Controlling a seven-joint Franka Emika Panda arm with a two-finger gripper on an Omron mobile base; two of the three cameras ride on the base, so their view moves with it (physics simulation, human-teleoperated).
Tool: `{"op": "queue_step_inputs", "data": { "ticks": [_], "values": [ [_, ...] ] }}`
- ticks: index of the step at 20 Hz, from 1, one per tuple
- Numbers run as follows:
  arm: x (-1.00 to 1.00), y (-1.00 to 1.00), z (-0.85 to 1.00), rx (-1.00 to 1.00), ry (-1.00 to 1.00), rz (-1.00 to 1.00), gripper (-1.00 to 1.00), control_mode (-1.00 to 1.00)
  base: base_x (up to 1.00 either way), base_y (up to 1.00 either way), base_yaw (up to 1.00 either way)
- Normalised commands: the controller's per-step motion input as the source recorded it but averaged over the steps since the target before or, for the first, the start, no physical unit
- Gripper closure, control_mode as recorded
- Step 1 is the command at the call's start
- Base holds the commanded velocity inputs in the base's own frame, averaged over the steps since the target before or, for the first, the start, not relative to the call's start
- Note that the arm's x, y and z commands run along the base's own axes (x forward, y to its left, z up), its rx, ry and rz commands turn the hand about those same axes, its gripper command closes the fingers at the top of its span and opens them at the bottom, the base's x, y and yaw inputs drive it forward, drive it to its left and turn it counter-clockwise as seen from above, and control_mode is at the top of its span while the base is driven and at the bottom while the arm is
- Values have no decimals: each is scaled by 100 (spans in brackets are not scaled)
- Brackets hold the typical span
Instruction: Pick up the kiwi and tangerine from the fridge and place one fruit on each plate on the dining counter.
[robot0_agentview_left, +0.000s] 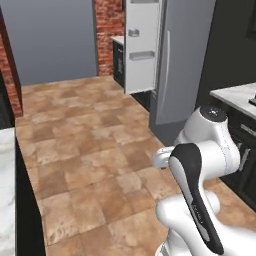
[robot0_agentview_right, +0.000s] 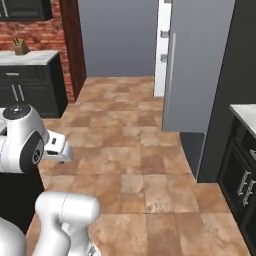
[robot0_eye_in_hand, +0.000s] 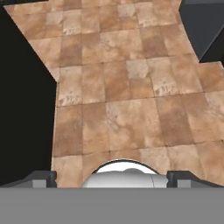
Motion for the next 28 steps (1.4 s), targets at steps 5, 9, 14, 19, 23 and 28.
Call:
{"op": "queue_step_inputs", "data": {
  "ticks": [5,9,14,19,23,28],
  "values": [
    [0,0,0,0,0,0,-100,100,100,0,2],
    [0,0,0,0,0,0,-100,100,100,0,-5],
    [0,0,0,0,0,0,-100,100,100,14,-13],
    [0,0,0,0,0,0,-100,100,100,33,-24],
    [0,0,0,0,0,0,-100,100,100,44,-36],
    [0,0,0,0,0,0,-100,100,100,53,-42]
  ]
}}
